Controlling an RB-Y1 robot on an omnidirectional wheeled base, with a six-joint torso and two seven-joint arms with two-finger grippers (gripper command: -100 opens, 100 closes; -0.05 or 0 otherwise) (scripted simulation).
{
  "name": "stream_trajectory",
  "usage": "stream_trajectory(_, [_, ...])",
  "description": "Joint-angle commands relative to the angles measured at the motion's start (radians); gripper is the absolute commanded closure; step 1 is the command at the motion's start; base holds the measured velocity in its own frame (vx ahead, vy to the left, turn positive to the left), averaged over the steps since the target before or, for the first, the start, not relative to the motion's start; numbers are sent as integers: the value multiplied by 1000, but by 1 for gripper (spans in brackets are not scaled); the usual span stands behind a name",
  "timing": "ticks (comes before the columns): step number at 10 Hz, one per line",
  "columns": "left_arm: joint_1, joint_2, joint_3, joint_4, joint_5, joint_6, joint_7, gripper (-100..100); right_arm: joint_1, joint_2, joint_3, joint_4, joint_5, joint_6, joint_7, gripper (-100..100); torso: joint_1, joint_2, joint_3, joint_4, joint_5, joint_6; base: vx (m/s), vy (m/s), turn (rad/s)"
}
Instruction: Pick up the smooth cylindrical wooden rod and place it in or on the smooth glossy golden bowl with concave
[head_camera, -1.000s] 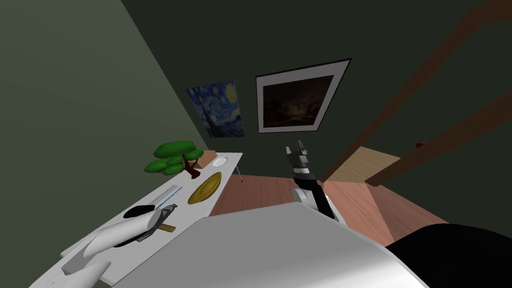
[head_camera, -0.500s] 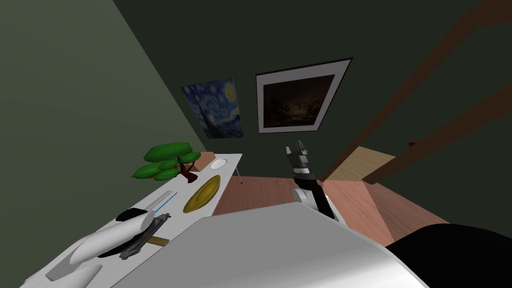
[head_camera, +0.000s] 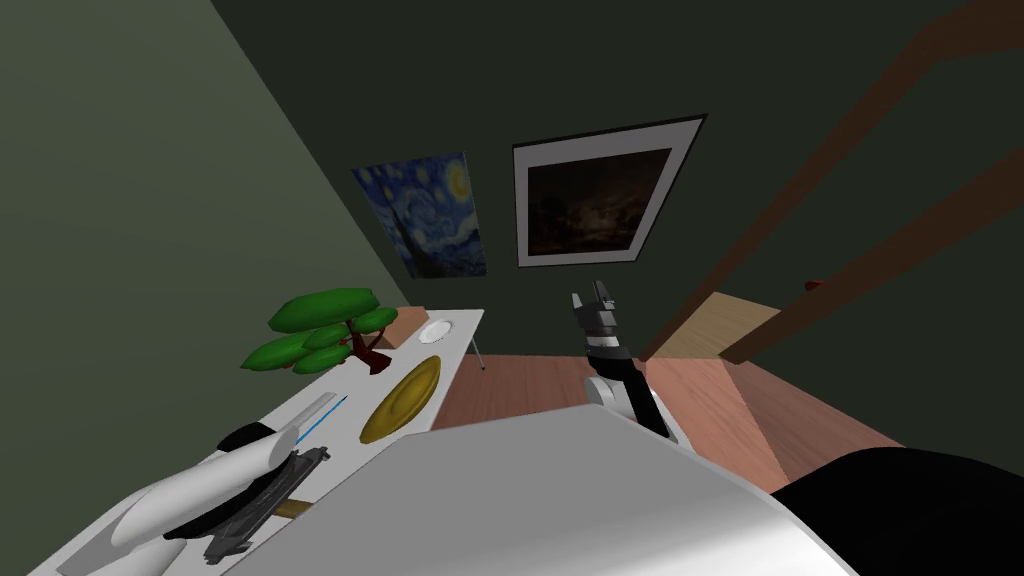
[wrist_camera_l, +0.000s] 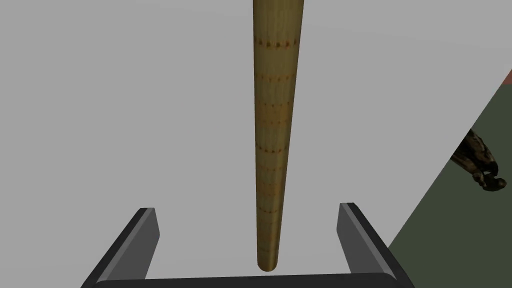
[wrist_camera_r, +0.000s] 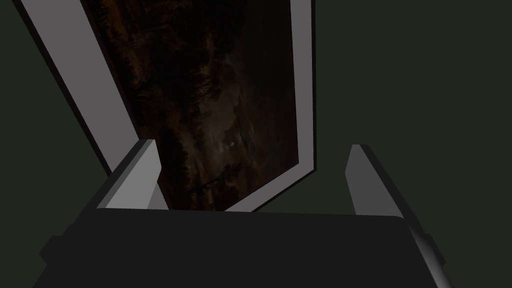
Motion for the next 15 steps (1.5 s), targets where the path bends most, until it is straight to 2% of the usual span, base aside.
stream_trajectory(1, [-1,2,2,14,7,32,-12,-100,0,0,0,0,0,0,0,0,0,0,0,0,0,0,46,55,-19])
stream_trajectory(4, [0,8,9,54,36,111,-47,-100,0,0,0,0,0,0,0,0,0,1,0,0,0,0,39,62,-41])
stream_trajectory(5, [1,8,10,61,41,125,-53,-100,0,0,0,0,0,0,0,0,0,1,0,0,0,0,28,62,-25])
stream_trajectory(6, [3,7,10,58,38,110,-50,-100,0,0,0,0,0,0,0,0,0,1,1,0,0,0,12,26,-6])
stream_trajectory(7, [2,8,10,60,39,113,-52,0,0,0,0,0,0,0,0,0,-2,2,1,0,0,0,2,6,0])
stream_trajectory(8, [-3,-8,-7,85,26,81,-45,-100,0,0,0,0,0,0,0,0,-4,3,2,1,-1,0,-10,28,-27])
stream_trajectory(10, [-9,-23,-25,110,13,50,-38,-100,0,0,0,0,0,0,0,0,-2,4,2,1,0,0,-19,42,-41])
stream_trajectory(11, [-7,-17,-18,104,18,61,-43,-100,0,0,0,0,0,0,0,0,-2,5,3,1,0,0,-7,16,-7])
stream_trajectory(12, [-6,-19,-19,105,18,57,-43,100,0,0,0,0,0,0,0,0,-1,4,2,1,1,0,0,0,0])
stream_trajectory(15, [-5,-18,-18,105,17,59,-43,100,0,0,0,0,0,0,0,0,1,1,1,1,3,2,-2,1,7])
